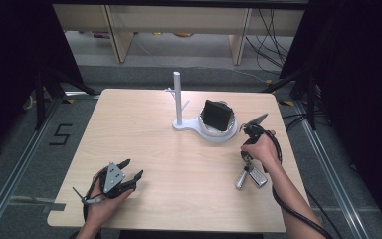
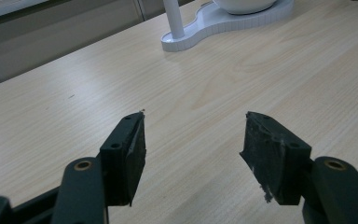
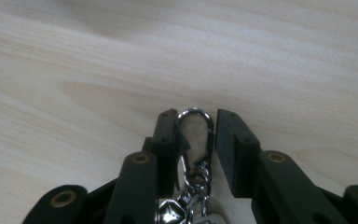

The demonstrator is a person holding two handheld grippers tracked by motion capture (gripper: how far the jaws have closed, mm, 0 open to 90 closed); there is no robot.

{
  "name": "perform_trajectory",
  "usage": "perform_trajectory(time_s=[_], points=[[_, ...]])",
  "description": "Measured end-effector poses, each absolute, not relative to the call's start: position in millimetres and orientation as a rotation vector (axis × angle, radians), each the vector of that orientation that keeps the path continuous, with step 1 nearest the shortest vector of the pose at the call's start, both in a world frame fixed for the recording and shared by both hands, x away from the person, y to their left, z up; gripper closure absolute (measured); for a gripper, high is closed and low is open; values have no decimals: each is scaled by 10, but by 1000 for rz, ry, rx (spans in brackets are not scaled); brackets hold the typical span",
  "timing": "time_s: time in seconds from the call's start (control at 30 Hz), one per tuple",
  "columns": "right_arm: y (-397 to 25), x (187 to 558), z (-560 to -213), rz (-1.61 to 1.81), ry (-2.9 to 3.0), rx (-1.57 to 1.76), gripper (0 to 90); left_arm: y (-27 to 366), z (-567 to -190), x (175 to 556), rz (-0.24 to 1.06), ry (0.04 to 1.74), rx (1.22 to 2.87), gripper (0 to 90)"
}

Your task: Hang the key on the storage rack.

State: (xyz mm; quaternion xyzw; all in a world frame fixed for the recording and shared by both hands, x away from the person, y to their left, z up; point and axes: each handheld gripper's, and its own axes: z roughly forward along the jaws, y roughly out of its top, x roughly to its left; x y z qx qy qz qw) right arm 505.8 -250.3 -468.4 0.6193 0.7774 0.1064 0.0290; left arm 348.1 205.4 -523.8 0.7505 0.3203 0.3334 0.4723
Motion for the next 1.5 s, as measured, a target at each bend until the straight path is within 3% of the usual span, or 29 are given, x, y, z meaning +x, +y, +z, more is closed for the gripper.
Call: perform_trajectory(time_s=[0.8,1.1,1.5], points=[[-2426,5122,-4690,184,2416,1925,871,2052,-5237,3478,815,775,1847,384],[-2503,5126,-4708,243,2414,1896,882,2050,-5238,3483,814,772,1846,384],[-2502,4933,-4358,459,2288,1863,882,2037,-5226,3471,774,787,1811,378]])
